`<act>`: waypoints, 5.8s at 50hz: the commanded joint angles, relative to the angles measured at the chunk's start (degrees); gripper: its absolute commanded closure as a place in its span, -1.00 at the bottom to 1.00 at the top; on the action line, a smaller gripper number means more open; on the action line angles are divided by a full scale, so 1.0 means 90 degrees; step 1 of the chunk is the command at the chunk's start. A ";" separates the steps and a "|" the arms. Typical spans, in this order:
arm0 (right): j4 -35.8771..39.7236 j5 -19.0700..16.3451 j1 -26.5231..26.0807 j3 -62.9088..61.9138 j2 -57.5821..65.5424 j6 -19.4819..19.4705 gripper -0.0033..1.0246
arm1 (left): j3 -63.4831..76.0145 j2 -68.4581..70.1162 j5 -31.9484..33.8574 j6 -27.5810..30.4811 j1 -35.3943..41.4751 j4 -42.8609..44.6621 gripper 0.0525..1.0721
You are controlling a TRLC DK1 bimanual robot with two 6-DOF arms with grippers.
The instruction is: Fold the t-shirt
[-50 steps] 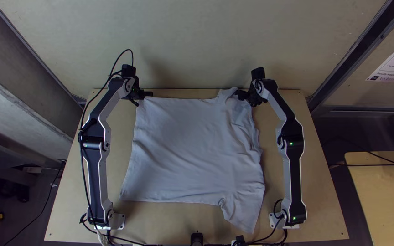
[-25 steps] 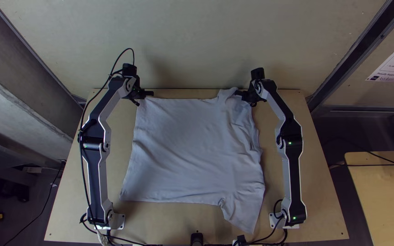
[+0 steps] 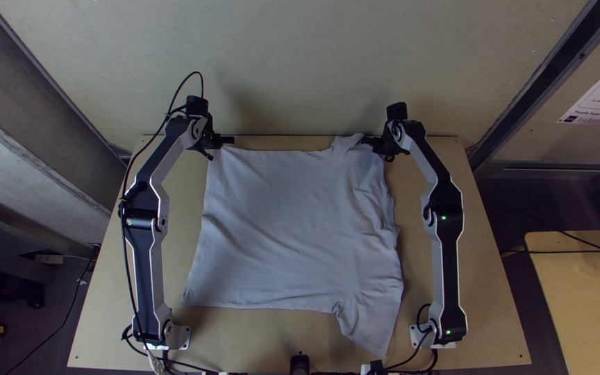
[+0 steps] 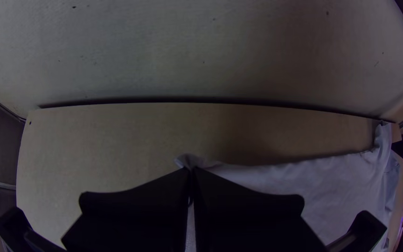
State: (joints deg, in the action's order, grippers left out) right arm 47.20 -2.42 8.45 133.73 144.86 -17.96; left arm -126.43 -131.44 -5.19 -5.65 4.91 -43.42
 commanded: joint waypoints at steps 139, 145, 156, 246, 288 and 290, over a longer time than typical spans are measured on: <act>-0.0723 0.0395 0.0389 -0.7525 -0.5441 0.0403 0.95 | 0.7056 0.4838 0.1270 0.0608 -0.0731 0.1309 0.95; -0.0821 0.0405 0.0341 -0.7652 -0.5197 0.0413 0.95 | 0.7124 0.4653 0.1270 0.0608 -0.0731 0.1397 0.93; -0.1201 0.0405 0.0106 -0.7711 -0.4904 0.0823 0.36 | 0.7046 0.4585 0.1270 0.0540 -0.0741 0.1406 0.03; 0.2627 0.0395 0.0643 -0.6549 -0.9103 -0.0144 -0.93 | 0.9439 0.7045 0.0440 0.2327 0.0480 -0.2832 -0.89; 0.2773 0.0220 0.0731 -0.8355 -0.9220 -0.0075 -0.92 | 0.9546 0.5835 0.0225 0.2190 0.1554 -0.2588 0.60; 0.2793 0.0220 0.0780 -0.8511 -0.9269 -0.0095 -0.92 | 0.9556 0.5805 0.0245 0.2239 0.1564 -0.2500 0.96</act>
State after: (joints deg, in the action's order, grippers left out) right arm 71.26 -0.03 14.41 60.66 62.70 -18.00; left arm -42.02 -77.45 -3.75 13.76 17.82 -66.35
